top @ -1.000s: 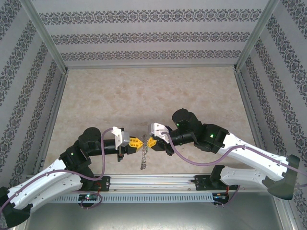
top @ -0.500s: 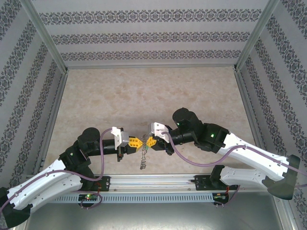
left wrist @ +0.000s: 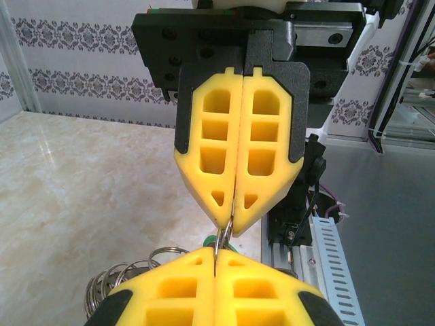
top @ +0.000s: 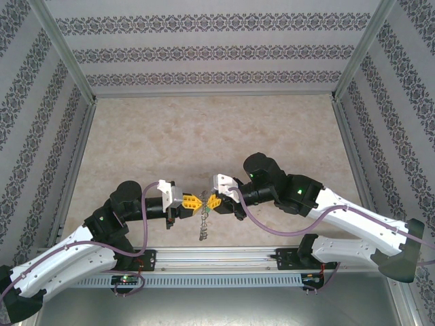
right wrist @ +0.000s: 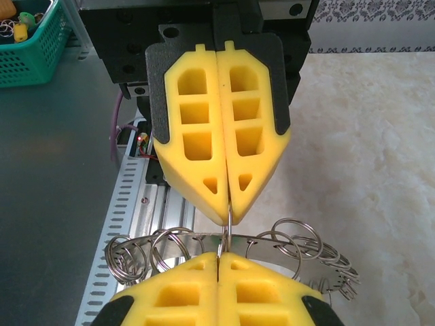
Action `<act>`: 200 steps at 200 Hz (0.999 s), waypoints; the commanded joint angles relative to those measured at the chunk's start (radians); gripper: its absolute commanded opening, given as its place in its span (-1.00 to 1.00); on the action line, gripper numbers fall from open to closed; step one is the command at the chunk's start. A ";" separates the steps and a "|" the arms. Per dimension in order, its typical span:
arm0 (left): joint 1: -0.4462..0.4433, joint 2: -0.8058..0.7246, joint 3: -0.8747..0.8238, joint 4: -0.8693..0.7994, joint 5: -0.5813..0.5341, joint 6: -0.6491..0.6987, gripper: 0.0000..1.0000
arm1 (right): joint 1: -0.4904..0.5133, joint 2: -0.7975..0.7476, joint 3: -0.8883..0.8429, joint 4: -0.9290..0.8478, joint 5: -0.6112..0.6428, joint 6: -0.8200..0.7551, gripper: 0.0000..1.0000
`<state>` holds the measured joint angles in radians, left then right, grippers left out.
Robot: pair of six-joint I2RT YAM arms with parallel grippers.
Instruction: Put the keys on the keyring
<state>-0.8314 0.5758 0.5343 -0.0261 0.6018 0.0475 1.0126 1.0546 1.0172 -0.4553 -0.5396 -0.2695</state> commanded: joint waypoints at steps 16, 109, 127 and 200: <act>-0.011 -0.015 0.003 0.062 -0.002 -0.006 -1.00 | 0.024 0.013 0.024 0.014 -0.035 -0.029 -1.00; -0.011 -0.024 0.003 0.053 -0.025 -0.005 -1.00 | 0.042 0.008 0.015 -0.002 0.004 -0.039 -1.00; -0.011 -0.019 0.001 0.048 -0.027 -0.002 -1.00 | 0.044 0.000 0.016 0.006 0.006 -0.041 -1.00; -0.011 0.002 0.011 0.035 -0.036 0.002 -1.00 | 0.047 -0.026 0.018 0.012 -0.003 -0.053 -1.00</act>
<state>-0.8314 0.5781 0.5335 -0.0360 0.5945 0.0475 1.0374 1.0508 1.0172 -0.4610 -0.5091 -0.2989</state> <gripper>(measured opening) 0.060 0.044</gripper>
